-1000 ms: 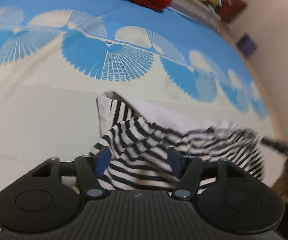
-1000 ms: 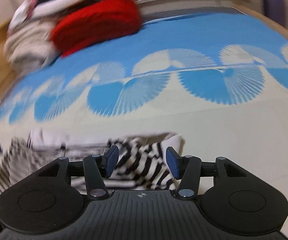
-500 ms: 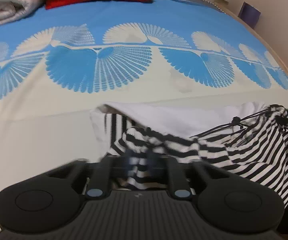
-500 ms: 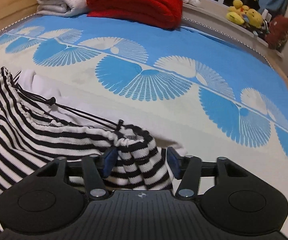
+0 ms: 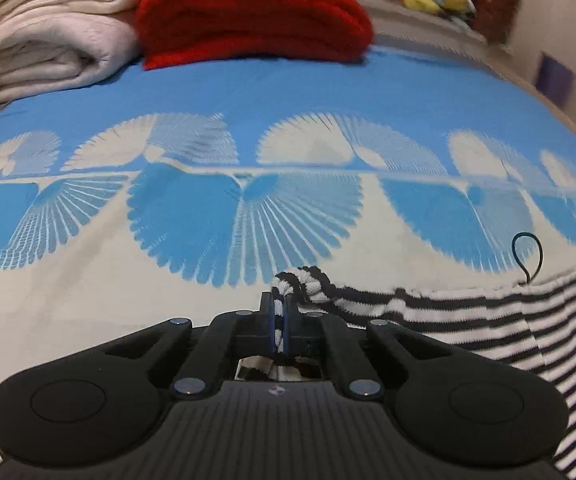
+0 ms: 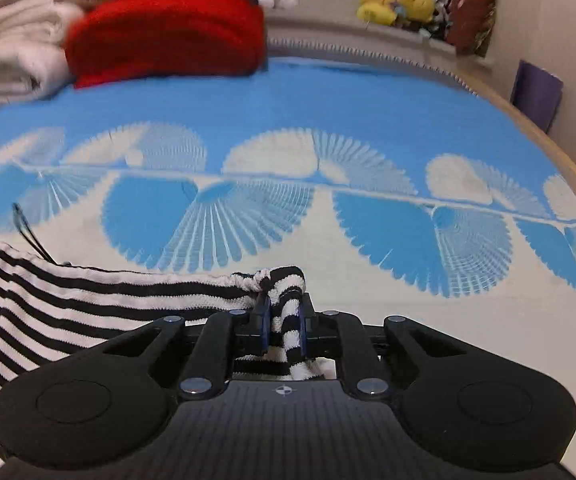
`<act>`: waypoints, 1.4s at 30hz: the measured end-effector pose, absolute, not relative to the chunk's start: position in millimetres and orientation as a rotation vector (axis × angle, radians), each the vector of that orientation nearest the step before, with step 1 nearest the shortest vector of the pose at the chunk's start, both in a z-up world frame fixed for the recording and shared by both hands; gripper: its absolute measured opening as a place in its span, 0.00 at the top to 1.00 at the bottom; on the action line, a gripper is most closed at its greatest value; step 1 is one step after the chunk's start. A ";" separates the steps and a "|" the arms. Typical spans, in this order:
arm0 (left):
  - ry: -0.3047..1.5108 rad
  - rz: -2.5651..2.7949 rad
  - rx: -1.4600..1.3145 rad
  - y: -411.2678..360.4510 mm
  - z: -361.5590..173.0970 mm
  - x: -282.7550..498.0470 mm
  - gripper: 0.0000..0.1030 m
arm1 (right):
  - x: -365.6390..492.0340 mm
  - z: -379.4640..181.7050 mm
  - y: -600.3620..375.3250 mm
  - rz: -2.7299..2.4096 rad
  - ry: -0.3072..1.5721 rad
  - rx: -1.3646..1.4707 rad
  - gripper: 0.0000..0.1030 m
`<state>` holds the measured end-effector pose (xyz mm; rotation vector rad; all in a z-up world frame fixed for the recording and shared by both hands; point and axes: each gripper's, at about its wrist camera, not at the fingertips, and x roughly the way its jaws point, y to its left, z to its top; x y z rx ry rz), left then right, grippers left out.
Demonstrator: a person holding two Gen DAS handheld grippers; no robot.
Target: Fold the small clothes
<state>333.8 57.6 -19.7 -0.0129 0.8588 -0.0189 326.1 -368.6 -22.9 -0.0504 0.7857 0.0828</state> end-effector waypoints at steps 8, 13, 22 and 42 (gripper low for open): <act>1.091 0.000 0.053 56.1 -71.7 359.8 0.94 | 358.4 -65.6 -345.4 0.045 0.922 -0.154 0.85; 1.079 -0.036 0.087 53.1 -67.7 358.3 0.88 | 368.1 -86.0 -343.9 -0.002 0.970 -0.196 0.77; 1.168 -0.058 -0.051 91.3 -15.2 314.9 0.43 | 326.1 -35.5 -391.8 -0.079 0.993 0.131 0.53; 1.354 -0.084 -0.414 167.8 -37.7 210.6 0.51 | 190.4 -45.8 -455.1 0.031 1.188 0.357 0.45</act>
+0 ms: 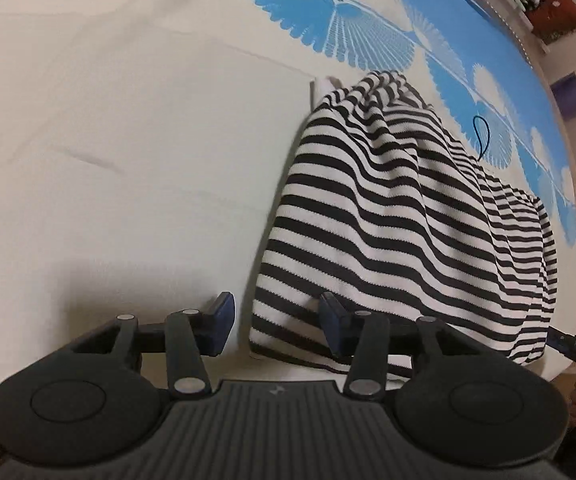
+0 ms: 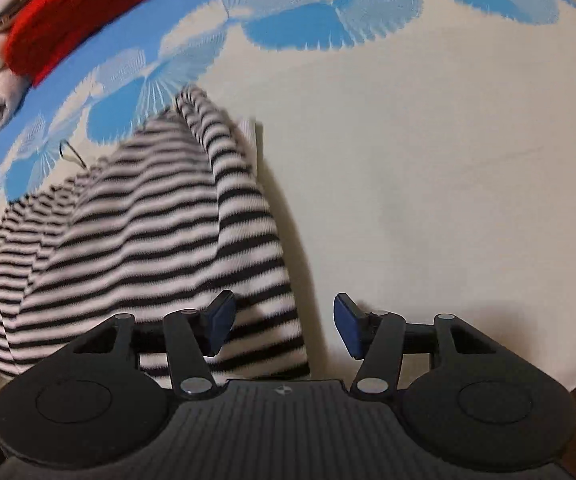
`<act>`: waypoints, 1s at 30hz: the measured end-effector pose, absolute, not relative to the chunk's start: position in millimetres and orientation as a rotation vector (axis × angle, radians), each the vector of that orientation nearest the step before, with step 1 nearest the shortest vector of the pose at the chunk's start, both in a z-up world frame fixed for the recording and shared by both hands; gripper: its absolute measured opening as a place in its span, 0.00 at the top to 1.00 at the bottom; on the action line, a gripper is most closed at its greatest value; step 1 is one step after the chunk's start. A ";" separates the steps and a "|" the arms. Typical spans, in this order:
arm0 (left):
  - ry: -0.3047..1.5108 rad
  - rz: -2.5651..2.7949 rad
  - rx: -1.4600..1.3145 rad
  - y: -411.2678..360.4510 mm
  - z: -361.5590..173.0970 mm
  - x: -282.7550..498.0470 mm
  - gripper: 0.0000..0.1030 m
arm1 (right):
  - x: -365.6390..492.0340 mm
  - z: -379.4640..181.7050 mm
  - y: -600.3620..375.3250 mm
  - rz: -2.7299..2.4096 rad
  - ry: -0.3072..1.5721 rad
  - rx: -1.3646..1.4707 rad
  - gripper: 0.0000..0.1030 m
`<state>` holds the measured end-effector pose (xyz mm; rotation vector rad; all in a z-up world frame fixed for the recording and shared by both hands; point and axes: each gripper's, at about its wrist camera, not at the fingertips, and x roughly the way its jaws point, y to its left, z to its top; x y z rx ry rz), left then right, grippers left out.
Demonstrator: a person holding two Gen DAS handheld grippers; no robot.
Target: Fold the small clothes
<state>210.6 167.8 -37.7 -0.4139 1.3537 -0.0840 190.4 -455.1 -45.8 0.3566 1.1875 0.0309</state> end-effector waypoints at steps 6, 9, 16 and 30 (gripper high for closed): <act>1.363 -0.123 -0.422 170.3 -46.3 211.3 0.83 | 188.1 -43.8 -455.4 0.057 1.173 0.351 0.95; 1.301 -0.145 -0.397 174.4 -33.7 206.7 1.00 | 181.9 -32.2 -474.8 0.036 1.100 0.452 1.00; 1.273 -0.046 -0.334 191.1 -22.8 194.4 1.00 | 170.7 -28.2 -498.0 -0.024 1.055 0.477 1.00; 1.184 -0.242 -0.250 136.0 -6.9 216.1 0.82 | 194.7 -35.7 -468.0 0.048 1.106 0.344 0.68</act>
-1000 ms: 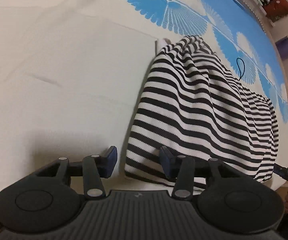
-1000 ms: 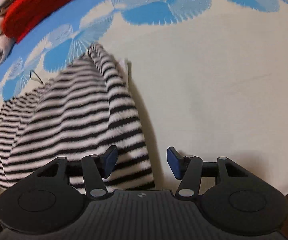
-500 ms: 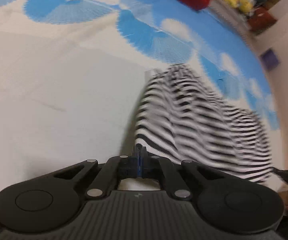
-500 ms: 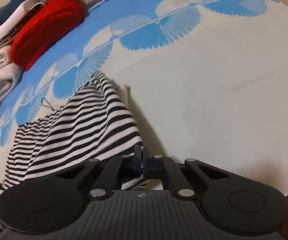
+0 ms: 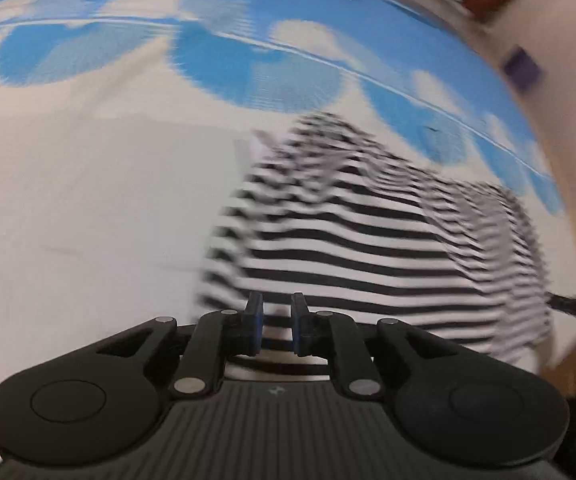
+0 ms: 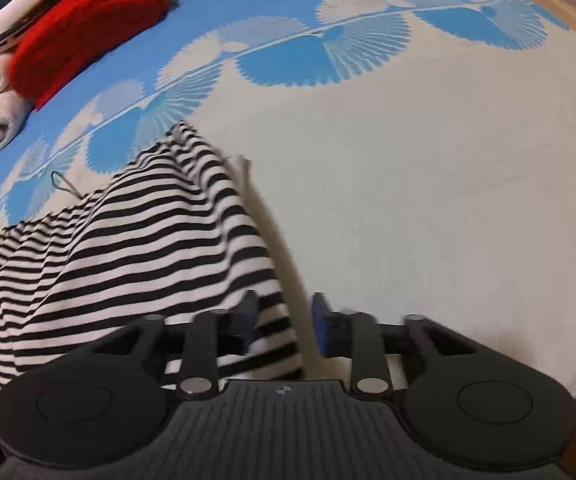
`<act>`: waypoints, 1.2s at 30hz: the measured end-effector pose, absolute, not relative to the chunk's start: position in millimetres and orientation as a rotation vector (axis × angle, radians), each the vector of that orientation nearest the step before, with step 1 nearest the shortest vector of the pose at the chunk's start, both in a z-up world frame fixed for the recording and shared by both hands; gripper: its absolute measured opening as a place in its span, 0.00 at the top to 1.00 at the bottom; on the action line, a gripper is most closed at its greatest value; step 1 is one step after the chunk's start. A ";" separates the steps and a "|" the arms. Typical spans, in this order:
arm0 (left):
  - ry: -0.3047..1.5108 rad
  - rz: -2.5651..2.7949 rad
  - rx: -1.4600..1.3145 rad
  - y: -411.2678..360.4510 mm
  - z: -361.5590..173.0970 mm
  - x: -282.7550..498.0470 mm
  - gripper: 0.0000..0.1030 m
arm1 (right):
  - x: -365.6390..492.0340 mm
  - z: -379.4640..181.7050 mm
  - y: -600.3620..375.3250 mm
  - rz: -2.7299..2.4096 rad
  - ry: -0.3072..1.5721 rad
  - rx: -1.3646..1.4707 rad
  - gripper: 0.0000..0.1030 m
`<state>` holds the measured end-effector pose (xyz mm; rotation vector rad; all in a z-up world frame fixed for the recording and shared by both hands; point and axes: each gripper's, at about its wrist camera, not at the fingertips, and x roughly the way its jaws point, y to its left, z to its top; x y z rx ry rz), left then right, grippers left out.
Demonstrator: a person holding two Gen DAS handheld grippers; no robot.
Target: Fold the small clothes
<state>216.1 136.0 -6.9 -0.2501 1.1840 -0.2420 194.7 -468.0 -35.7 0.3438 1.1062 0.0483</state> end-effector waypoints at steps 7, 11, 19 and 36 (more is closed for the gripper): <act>1.382 -0.155 -0.061 104.1 -45.8 234.5 0.61 | 210.9 -57.3 -455.7 -0.063 1.248 0.147 0.68; 1.216 -0.029 -0.262 130.3 -22.7 252.5 0.61 | 216.2 -23.9 -464.3 -0.094 1.020 0.226 0.68; 1.068 0.015 -0.333 112.6 -14.7 290.9 0.61 | 246.9 -17.3 -447.4 -0.046 0.902 0.217 0.58; 1.092 0.062 -0.290 126.4 -36.6 308.4 0.88 | 301.8 -40.1 -412.2 -0.087 0.897 0.146 0.98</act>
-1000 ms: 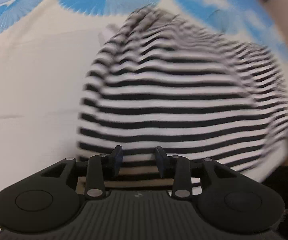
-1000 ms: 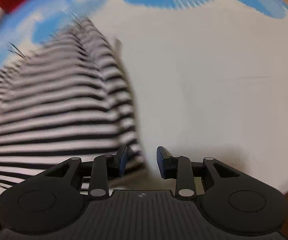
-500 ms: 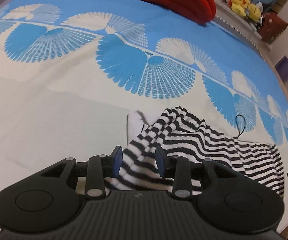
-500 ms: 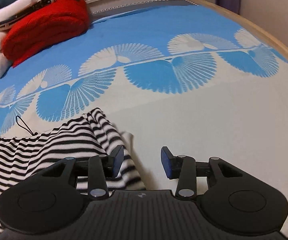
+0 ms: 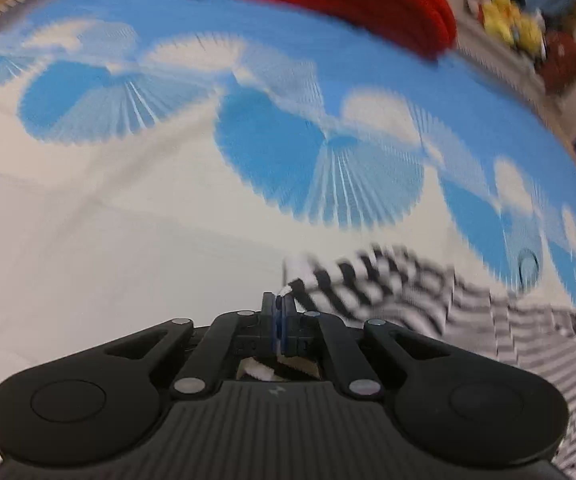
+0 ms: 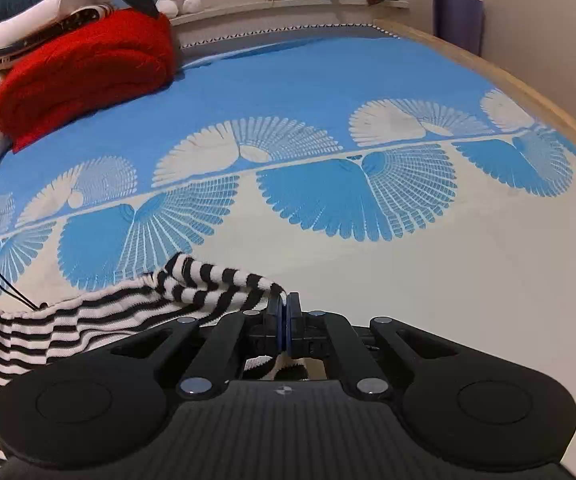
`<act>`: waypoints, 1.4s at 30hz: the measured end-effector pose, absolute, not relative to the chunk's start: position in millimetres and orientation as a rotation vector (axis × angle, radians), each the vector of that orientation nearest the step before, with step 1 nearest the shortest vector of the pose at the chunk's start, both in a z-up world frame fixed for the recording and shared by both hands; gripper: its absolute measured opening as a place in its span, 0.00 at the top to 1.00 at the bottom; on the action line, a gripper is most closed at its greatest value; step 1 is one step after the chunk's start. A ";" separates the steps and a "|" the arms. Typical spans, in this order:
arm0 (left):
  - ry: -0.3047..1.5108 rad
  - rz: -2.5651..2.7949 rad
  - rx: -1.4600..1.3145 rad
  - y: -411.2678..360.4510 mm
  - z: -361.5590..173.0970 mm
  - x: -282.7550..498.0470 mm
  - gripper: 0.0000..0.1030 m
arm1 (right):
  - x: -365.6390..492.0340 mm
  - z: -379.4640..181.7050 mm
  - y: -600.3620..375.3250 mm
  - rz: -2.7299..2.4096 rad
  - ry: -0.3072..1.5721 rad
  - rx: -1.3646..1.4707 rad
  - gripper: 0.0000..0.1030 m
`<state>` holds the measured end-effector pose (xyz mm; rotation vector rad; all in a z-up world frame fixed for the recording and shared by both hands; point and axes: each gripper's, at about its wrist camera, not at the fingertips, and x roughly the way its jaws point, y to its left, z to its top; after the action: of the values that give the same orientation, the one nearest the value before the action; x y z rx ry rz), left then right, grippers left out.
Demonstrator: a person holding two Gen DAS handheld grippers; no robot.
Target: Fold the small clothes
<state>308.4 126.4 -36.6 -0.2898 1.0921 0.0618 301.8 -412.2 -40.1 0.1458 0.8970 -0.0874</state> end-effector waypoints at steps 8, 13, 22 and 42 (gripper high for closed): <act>1.015 -0.113 -0.355 120.4 -4.6 283.8 0.66 | 273.8 -20.1 -408.4 -0.034 0.836 0.127 0.72; 1.110 -0.368 -0.180 62.2 -17.9 275.1 0.66 | 253.5 -15.2 -392.3 0.237 0.842 0.178 0.71; 1.123 -0.182 0.065 24.0 -56.5 288.0 0.64 | 259.7 -67.0 -346.4 0.284 1.076 -0.083 0.58; 1.091 -0.240 -0.082 67.9 -16.7 251.8 0.64 | 205.9 -59.1 -423.0 0.281 1.198 -0.018 0.55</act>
<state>251.8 67.9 -16.7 -0.0818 1.0915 -0.2396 205.9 -423.0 -59.1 -0.0181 1.1978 0.2810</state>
